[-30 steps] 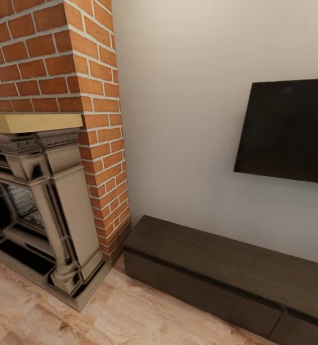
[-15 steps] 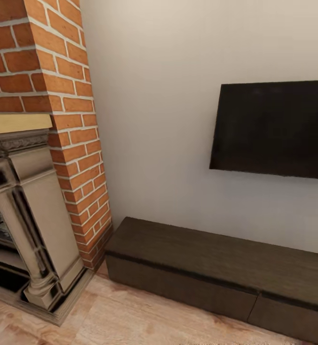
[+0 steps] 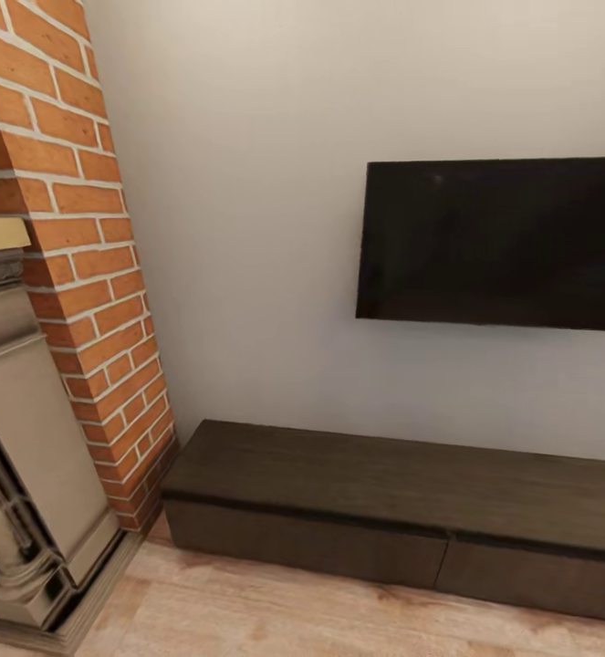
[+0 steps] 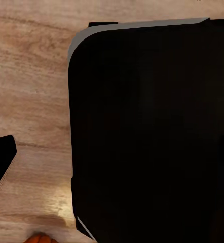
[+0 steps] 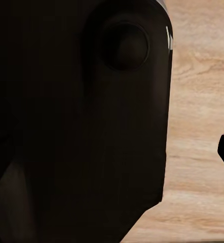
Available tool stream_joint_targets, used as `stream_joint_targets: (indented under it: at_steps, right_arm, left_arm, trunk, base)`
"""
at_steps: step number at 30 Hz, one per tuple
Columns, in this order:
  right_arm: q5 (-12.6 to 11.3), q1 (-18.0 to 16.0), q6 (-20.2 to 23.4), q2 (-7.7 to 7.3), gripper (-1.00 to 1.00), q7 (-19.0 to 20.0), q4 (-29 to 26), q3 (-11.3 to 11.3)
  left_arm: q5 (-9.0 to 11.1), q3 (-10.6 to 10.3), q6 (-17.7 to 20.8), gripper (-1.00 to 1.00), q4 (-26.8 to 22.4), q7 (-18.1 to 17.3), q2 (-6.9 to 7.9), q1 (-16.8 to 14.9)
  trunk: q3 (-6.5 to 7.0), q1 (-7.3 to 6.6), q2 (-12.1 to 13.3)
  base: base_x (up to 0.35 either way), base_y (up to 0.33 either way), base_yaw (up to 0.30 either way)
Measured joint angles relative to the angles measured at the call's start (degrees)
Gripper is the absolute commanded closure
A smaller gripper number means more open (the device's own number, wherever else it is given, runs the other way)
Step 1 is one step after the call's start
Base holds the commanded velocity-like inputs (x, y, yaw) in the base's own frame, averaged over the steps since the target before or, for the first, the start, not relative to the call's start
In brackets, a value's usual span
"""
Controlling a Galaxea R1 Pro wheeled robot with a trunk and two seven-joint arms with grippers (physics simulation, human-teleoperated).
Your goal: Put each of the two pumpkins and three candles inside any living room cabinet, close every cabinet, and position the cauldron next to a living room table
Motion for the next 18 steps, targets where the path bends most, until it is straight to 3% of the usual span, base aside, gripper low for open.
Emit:
stream_joint_targets:
  at_steps: [18]
  right_arm:
    - [0.0, 0.0, 0.0, -0.02, -1.00, 0.0, 0.0, 0.0]
  left_arm:
    - [0.0, 0.0, 0.0, -1.00, 0.0, 0.0, 0.00, 0.0]
  trunk:
    - [0.00, 0.00, 0.0]
  base:
    - [0.000, 0.000, -0.274]
